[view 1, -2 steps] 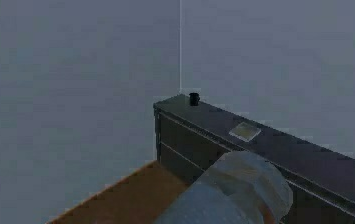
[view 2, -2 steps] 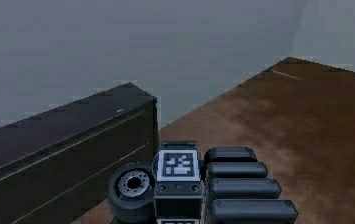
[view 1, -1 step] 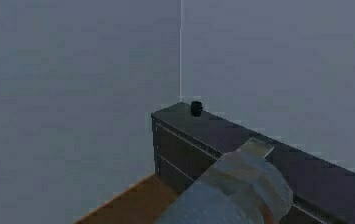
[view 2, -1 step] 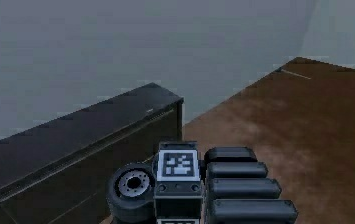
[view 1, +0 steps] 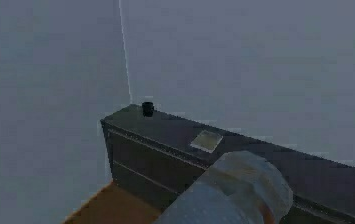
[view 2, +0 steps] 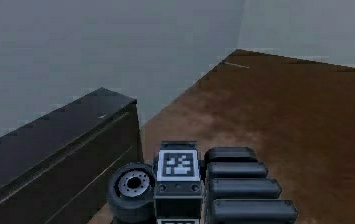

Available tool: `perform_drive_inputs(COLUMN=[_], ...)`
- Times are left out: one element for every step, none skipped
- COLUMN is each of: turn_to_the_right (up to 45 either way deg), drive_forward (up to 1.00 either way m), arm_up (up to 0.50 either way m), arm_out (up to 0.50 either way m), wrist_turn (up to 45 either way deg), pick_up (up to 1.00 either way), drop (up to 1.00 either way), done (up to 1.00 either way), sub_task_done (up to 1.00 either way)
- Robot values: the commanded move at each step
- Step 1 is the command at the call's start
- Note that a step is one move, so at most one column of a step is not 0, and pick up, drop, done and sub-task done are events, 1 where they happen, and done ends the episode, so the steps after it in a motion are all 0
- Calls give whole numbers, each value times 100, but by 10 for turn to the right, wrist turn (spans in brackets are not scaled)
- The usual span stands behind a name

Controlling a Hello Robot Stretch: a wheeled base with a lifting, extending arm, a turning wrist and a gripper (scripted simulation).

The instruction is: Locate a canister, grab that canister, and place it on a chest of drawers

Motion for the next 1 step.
perform_drive_inputs(turn_to_the_right=[0], drive_forward=[40], arm_up=[0], arm_out=[0], wrist_turn=[0], pick_up=[0], drop=[0], done=[0], sub_task_done=[0])
